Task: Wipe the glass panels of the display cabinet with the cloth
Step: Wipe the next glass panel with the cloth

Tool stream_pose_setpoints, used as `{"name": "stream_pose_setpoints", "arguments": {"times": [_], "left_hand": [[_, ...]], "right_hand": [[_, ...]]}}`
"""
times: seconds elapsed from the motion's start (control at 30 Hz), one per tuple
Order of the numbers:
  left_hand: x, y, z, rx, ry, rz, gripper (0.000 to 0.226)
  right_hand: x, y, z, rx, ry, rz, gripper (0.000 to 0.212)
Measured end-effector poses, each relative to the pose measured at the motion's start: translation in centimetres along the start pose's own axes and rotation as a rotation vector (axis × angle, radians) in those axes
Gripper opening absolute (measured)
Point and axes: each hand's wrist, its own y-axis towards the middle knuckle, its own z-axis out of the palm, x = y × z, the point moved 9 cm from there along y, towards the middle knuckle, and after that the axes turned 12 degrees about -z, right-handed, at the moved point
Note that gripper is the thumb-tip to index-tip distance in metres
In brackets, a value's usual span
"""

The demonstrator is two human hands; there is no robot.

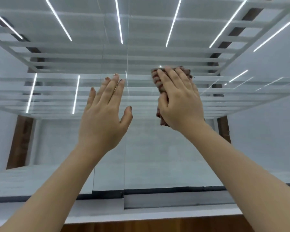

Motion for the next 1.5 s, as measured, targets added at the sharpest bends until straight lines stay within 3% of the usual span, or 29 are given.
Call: {"name": "stream_pose_setpoints", "arguments": {"times": [0.17,0.37,0.53,0.67,0.93,1.17,1.3,1.5], "left_hand": [[0.0,-0.2,0.0,-0.011,0.002,-0.003,0.065],[0.1,-0.1,0.1,-0.01,0.014,0.006,0.066],[0.1,-0.1,0.0,-0.02,0.006,0.006,0.065],[0.2,-0.1,0.1,-0.012,0.009,0.002,0.065],[0.1,-0.2,0.2,-0.005,0.018,-0.011,0.067],[-0.1,0.0,0.2,0.018,0.044,-0.044,0.077],[-3.3,-0.6,0.3,0.024,0.068,-0.02,0.082],[-10.1,-1.6,3.7,0.064,0.046,0.071,0.075]], "right_hand": [[-0.3,-5.8,-0.5,-0.045,-0.043,0.13,0.06],[4.5,-3.6,1.2,-0.006,0.007,-0.07,0.057],[0.0,-0.7,0.3,0.014,-0.003,0.005,0.058],[-3.1,-3.4,-1.2,-0.028,-0.029,0.093,0.058],[2.0,-6.7,-0.1,-0.016,0.014,-0.104,0.055],[-4.7,-3.2,-1.5,-0.002,0.003,0.01,0.059],[-7.0,-5.6,-2.8,-0.055,-0.006,0.054,0.06],[-5.4,-9.1,-2.7,-0.061,-0.011,0.013,0.056]]}}
